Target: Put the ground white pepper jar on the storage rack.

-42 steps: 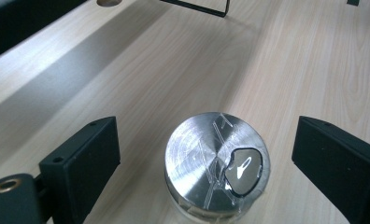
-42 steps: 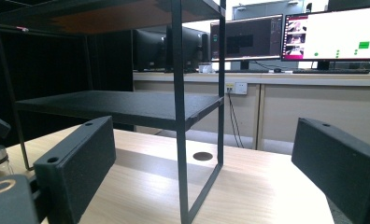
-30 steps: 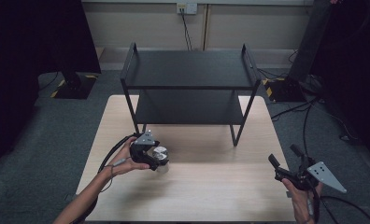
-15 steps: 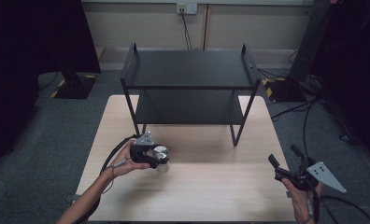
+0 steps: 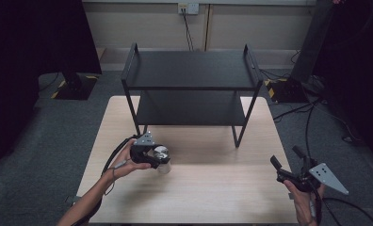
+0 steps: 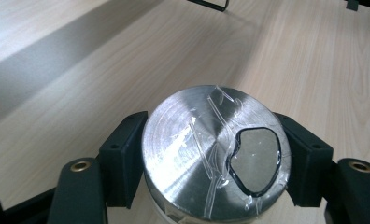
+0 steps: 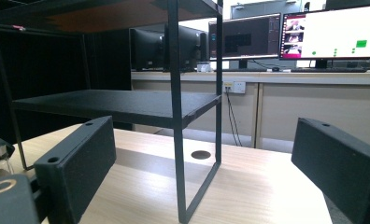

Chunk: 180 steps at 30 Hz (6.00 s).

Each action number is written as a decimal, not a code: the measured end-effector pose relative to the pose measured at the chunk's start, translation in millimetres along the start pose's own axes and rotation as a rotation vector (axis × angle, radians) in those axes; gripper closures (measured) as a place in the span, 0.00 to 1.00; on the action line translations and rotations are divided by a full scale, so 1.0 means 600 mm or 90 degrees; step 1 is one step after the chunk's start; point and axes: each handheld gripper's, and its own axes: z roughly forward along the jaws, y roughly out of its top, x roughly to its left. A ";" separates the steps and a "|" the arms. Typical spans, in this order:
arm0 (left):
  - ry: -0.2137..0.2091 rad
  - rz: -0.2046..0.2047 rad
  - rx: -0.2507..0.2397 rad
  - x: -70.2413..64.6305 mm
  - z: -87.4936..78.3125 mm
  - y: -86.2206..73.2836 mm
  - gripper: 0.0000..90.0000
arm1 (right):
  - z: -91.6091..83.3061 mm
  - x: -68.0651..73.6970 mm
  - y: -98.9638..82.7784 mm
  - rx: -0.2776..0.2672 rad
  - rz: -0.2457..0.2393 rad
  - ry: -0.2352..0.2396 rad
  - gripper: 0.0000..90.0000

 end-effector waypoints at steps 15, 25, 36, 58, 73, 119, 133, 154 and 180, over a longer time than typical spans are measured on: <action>0.002 0.033 -0.012 -0.029 -0.075 0.104 0.38 | 0.002 0.002 -0.001 -0.007 0.005 0.000 0.02; -0.011 0.058 -0.026 -0.057 -0.145 0.216 0.38 | 0.005 0.001 -0.001 -0.002 0.008 0.011 0.00; -0.002 0.076 -0.050 -0.085 -0.214 0.348 0.39 | 0.006 -0.001 -0.002 -0.002 0.005 0.014 0.00; 0.125 0.031 -0.078 -0.068 -0.261 0.499 0.39 | 0.008 -0.005 -0.003 0.013 0.007 0.023 0.00; 0.248 -0.031 -0.067 0.001 -0.223 0.525 0.39 | 0.003 -0.009 -0.005 0.009 0.018 0.014 0.01; 0.229 -0.031 -0.182 -0.040 -0.305 0.457 0.07 | 0.003 -0.009 -0.004 0.013 0.016 0.016 0.02; 0.145 0.056 -0.164 -0.097 -0.341 0.350 0.07 | 0.007 -0.004 -0.001 0.017 0.012 0.026 0.02; 0.081 0.075 -0.090 -0.136 -0.295 0.211 0.08 | 0.011 0.001 0.000 0.029 0.008 0.030 0.02; 0.101 0.077 -0.063 -0.128 -0.284 0.202 0.08 | 0.010 0.001 0.000 0.028 0.008 0.032 0.02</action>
